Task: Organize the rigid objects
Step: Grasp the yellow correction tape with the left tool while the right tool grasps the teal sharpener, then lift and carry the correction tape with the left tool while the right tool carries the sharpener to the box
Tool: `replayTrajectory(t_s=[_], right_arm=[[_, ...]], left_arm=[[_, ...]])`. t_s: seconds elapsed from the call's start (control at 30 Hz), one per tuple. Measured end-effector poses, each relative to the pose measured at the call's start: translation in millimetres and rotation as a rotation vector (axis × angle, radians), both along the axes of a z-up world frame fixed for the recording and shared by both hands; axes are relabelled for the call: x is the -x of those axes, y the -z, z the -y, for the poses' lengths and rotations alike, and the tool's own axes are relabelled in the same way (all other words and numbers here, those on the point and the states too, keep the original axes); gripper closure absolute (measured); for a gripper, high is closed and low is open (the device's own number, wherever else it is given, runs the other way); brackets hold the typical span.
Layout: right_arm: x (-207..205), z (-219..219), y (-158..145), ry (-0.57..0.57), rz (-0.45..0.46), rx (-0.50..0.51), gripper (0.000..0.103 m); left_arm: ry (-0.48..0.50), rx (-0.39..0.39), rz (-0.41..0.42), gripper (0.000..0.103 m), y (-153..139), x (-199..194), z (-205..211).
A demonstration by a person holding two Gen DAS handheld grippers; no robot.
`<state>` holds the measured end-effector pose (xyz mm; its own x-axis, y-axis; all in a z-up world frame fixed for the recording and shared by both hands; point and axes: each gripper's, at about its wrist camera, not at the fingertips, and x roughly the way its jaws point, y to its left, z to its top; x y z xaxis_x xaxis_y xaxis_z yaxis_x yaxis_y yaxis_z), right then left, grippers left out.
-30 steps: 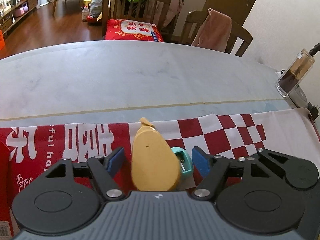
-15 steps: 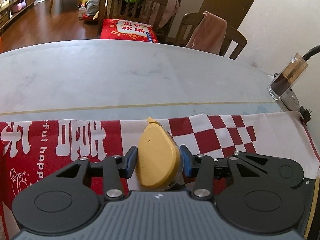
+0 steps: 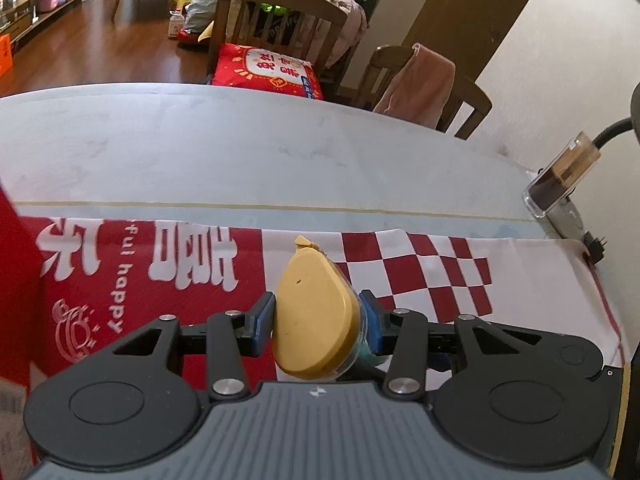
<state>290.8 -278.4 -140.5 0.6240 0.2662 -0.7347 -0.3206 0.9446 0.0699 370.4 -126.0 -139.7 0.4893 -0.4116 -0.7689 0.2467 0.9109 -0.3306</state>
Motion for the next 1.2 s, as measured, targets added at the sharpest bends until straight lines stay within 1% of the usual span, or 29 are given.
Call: replayTrajectory(t_s=[0.1,0.4,0.53,0.7,0.9,1.07,1.13,1.2], right_arm=[[9.0,0.5,-7.1,0.013,-0.014,0.003,0.074],[38.7,-4.8,-40.3,0.022,-0.004,0.007,0.074],[53.0,-12.9,-59.5,0.018,0.007,0.008,0.074],[74.1,-27.7,-89.7,-0.007,0.06,0.003,0.074],[94.5,-52.3,-114.7,-0.027,0.112,0.016,0.074],[103.8,-77.7,-128.2,-0.036,0.131,0.033,0.074],[105.6,-90.5,-130.8,-0.045,0.139,0.044,0.074],[106.1,-99.5,-131.6,-0.045,0.146,0.051,0.074]], left_arm=[[-0.006,0.01,0.009,0.059,-10.6,9.3,-6.7],[-0.036,0.011,0.055,0.059,-46.2,44.8,-30.1],[-0.051,-0.004,0.066,0.059,-61.6,61.6,-43.3],[-0.07,-0.015,0.077,0.059,-79.5,82.4,-64.2],[-0.079,-0.018,0.101,0.06,-97.4,104.1,-95.5],[-0.081,0.002,0.138,0.062,-111.1,117.0,-125.6],[-0.078,-0.003,0.15,0.063,-113.3,119.8,-135.3],[-0.087,-0.005,0.145,0.063,-112.0,120.5,-148.7]])
